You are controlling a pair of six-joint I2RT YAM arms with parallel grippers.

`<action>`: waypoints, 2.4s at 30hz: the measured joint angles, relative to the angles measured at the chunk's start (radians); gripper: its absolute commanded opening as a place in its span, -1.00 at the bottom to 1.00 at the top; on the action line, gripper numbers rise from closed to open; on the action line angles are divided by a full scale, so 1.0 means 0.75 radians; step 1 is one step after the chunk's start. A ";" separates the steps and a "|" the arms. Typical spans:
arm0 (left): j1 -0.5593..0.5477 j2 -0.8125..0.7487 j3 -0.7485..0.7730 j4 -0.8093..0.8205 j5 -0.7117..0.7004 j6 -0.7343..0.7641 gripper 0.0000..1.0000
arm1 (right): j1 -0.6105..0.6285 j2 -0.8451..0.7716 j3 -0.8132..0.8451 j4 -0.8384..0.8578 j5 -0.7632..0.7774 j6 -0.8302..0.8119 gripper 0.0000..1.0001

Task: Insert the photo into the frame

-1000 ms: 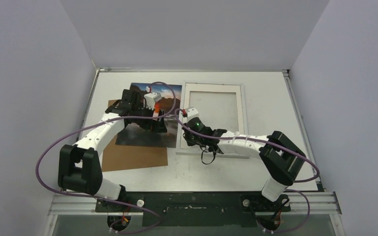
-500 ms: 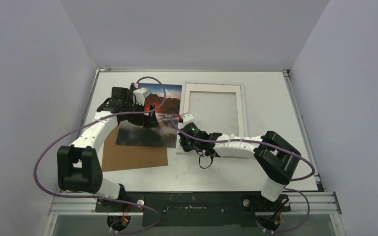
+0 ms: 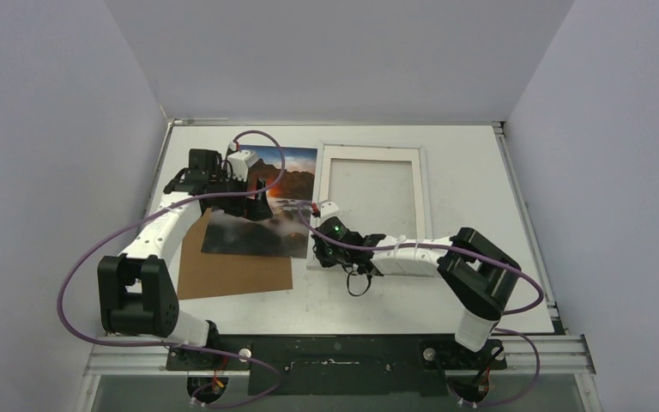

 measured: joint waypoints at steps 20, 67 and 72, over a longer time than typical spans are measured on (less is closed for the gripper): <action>0.008 -0.020 0.000 -0.024 0.002 0.048 0.93 | -0.063 -0.037 -0.003 -0.050 -0.058 0.018 -0.89; 0.017 0.213 0.297 -0.402 -0.095 0.184 0.93 | -0.238 -0.080 0.007 -0.083 -0.297 -0.031 -0.89; 0.024 0.230 0.330 -0.435 -0.108 0.193 0.93 | -0.266 -0.163 0.077 -0.131 -0.347 -0.053 -0.89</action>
